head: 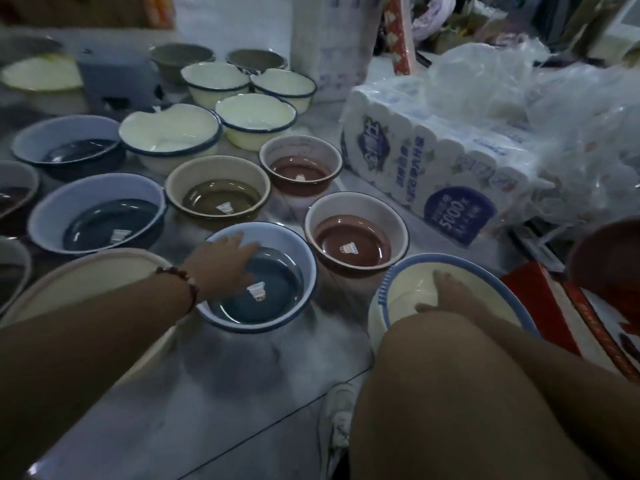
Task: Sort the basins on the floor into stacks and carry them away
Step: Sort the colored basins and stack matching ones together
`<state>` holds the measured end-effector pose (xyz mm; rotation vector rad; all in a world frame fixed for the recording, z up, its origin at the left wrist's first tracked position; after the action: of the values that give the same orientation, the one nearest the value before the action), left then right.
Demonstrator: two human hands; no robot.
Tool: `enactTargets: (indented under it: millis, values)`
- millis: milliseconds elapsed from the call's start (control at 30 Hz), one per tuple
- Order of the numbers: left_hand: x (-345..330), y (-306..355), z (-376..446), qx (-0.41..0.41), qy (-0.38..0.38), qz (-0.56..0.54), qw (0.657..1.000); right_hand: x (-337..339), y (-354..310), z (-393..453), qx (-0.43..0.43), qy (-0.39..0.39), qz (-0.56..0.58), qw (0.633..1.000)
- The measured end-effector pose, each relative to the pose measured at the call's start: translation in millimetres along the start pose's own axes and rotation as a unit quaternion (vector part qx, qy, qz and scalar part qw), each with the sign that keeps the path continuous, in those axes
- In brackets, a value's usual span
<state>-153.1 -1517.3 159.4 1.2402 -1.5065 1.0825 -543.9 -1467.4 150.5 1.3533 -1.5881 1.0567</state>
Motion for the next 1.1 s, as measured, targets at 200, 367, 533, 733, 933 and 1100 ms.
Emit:
enactTargets:
  millis: [200,367,533,733,933,1100]
  values:
    - [-10.2,-136.7,-66.8,0.088,0.008,0.012,0.996,31.6,-231.5,10.4,0.31,-0.038,-0.142,0.939]
    - [-54.3,-232.3,-132.3,0.18,-0.032,0.035,0.982,4.8,-360.9,5.5,0.42,-0.054,-0.258,0.868]
    - [-103.9,-299.4,-182.3,0.247,-0.102,-0.018,0.963,-53.8,-450.2,-1.6,0.456,-0.086,-0.308,0.831]
    - [-132.1,-339.1,-188.1,0.292,-0.129,-0.078,0.944,-152.7,-514.0,-1.1,0.318,-0.241,-0.081,0.913]
    - [-157.9,-324.2,-146.8,0.255,-0.15,-0.084,0.952,-280.9,-481.2,18.1,-0.103,-0.279,0.479,0.826]
    - [-172.2,-323.6,-117.2,0.245,-0.172,-0.105,0.948,-278.7,-496.0,9.2,-0.177,-0.293,0.604,0.72]
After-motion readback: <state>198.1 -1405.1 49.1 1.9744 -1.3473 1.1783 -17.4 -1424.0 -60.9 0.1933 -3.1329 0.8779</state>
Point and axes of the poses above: each hand's wrist, its own z-axis towards the middle knuckle, its own x-axis out of the back of the hand, y = z × x, the point moved 8 cm from there along z, towards the middle knuckle, and after that the axes turned 9 degrees about x, right-handed, at the moved point
